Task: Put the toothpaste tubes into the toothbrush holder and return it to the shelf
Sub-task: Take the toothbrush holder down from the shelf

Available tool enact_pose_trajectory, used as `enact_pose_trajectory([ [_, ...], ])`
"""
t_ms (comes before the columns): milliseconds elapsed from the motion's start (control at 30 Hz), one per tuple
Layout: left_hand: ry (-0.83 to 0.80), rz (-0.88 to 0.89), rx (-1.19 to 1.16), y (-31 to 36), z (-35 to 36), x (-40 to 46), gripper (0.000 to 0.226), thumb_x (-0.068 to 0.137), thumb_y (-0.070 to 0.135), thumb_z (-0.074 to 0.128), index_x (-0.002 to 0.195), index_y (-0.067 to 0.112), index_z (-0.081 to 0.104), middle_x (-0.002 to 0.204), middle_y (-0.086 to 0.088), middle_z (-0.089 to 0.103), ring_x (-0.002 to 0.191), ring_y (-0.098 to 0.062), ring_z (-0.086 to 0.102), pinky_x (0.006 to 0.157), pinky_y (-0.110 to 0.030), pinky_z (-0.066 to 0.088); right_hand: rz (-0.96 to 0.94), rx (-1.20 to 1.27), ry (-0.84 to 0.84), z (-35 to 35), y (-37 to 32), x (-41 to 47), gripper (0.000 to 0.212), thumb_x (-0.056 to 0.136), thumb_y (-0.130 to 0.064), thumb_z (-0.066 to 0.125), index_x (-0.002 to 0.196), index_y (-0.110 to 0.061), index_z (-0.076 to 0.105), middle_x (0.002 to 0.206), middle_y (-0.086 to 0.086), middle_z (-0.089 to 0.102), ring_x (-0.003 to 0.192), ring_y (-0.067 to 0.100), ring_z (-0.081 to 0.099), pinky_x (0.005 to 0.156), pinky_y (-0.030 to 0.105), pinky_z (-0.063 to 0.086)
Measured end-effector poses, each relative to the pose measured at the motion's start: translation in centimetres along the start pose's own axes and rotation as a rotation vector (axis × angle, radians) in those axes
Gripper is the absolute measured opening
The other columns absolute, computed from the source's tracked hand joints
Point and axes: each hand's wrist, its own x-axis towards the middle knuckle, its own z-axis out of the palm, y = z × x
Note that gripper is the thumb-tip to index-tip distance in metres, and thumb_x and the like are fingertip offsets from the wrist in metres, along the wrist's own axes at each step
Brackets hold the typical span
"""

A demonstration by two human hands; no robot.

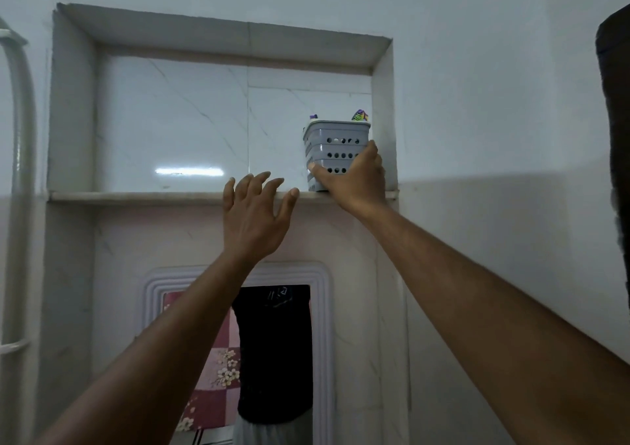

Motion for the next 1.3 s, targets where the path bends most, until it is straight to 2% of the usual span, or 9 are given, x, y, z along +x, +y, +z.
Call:
enact_pose_trajectory([
  [100, -0.001, -0.008, 0.002, 0.2, 0.0, 0.1, 0.063, 0.108, 0.069, 0.033, 0.151, 0.032, 0.060, 0.164, 0.003, 0.052, 0.159, -0.022, 0.037, 0.136, -0.047, 0.008, -0.006, 0.008, 0.059, -0.2, 0.0, -0.2, 0.116, 0.072, -0.062, 0.092, 0.159, -0.011, 0.036, 0.148, 0.012, 0.051, 0.136, 0.035, 0.054, 0.107, 0.054, 0.057],
  [333, -0.068, -0.031, 0.001, 1.3, -0.8, 0.1, 0.064, 0.108, 0.068, 0.034, 0.155, 0.031, 0.056, 0.166, 0.003, 0.050, 0.161, -0.024, 0.033, 0.135, -0.055, 0.004, -0.005, 0.111, 0.130, -1.6, -0.4, -1.3, 0.147, 0.064, -0.070, 0.095, 0.172, -0.008, 0.017, 0.160, 0.011, 0.048, 0.145, 0.034, 0.053, 0.112, 0.046, 0.053],
  [533, -0.083, -0.037, -0.086, 2.4, -2.2, -0.6, 0.060, 0.108, 0.063, 0.044, 0.157, 0.028, 0.053, 0.163, 0.004, 0.052, 0.160, -0.021, 0.037, 0.135, -0.059, 0.000, -0.012, 0.199, 0.173, -3.4, -1.2, -2.8, 0.121, 0.062, -0.065, 0.099, 0.155, -0.014, 0.041, 0.139, -0.002, 0.064, 0.123, 0.022, 0.068, 0.100, 0.045, 0.062],
  [633, -0.040, -0.045, -0.197, 3.1, -3.1, -1.1, 0.055, 0.109, 0.058, 0.049, 0.154, 0.029, 0.055, 0.160, 0.004, 0.055, 0.156, -0.020, 0.042, 0.135, -0.057, 0.010, -0.045, 0.241, 0.207, -4.9, -1.4, -4.4, 0.115, 0.063, -0.061, 0.101, 0.152, -0.016, 0.044, 0.138, -0.004, 0.064, 0.118, 0.015, 0.067, 0.097, 0.039, 0.061],
  [767, -0.015, -0.029, -0.307, 4.0, -4.3, -3.1, 0.053, 0.108, 0.054, 0.054, 0.152, 0.025, 0.059, 0.156, 0.002, 0.060, 0.148, -0.021, 0.052, 0.124, -0.053, 0.038, -0.050, 0.236, 0.205, -7.0, -0.8, -7.8, 0.115, 0.062, -0.065, 0.101, 0.151, -0.018, 0.045, 0.140, -0.007, 0.067, 0.121, 0.015, 0.070, 0.099, 0.039, 0.062],
  [900, -0.083, -0.051, -0.388, 4.0, -4.9, -6.5, 0.054, 0.108, 0.059, 0.052, 0.153, 0.028, 0.056, 0.154, 0.003, 0.060, 0.142, -0.020, 0.055, 0.117, -0.056, 0.046, -0.023, 0.284, 0.151, -8.3, 1.0, -11.9, 0.111, 0.063, -0.057, 0.105, 0.149, -0.018, 0.046, 0.138, -0.006, 0.068, 0.121, 0.015, 0.071, 0.101, 0.042, 0.062],
  [1033, -0.193, -0.080, -0.468, 3.5, -5.0, -11.2, 0.058, 0.106, 0.063, 0.051, 0.154, 0.030, 0.054, 0.155, 0.002, 0.058, 0.142, -0.018, 0.055, 0.115, -0.056, 0.050, -0.001, 0.306, 0.102, -8.6, 3.9, -16.6, 0.111, 0.066, -0.053, 0.105, 0.152, -0.017, 0.045, 0.141, -0.006, 0.068, 0.124, 0.013, 0.071, 0.100, 0.036, 0.064],
  [1200, -0.312, -0.143, -0.554, 2.6, -4.8, -20.0, 0.060, 0.105, 0.061, 0.052, 0.150, 0.022, 0.060, 0.150, 0.003, 0.063, 0.138, -0.011, 0.060, 0.113, -0.047, 0.055, 0.074, 0.322, 0.022, -8.5, 8.2, -24.4, 0.116, 0.061, -0.061, 0.103, 0.152, -0.016, 0.046, 0.139, -0.009, 0.071, 0.119, 0.000, 0.073, 0.089, 0.017, 0.062],
  [1300, -0.369, -0.202, -0.533, 2.0, -4.4, -26.7, 0.061, 0.106, 0.063, 0.051, 0.151, 0.023, 0.060, 0.155, 0.013, 0.057, 0.140, 0.009, 0.050, 0.114, -0.026, 0.050, 0.154, 0.300, -0.032, -8.4, 11.3, -29.8, 0.117, 0.061, -0.060, 0.104, 0.153, -0.016, 0.046, 0.138, -0.010, 0.072, 0.117, -0.001, 0.074, 0.089, 0.023, 0.064],
])
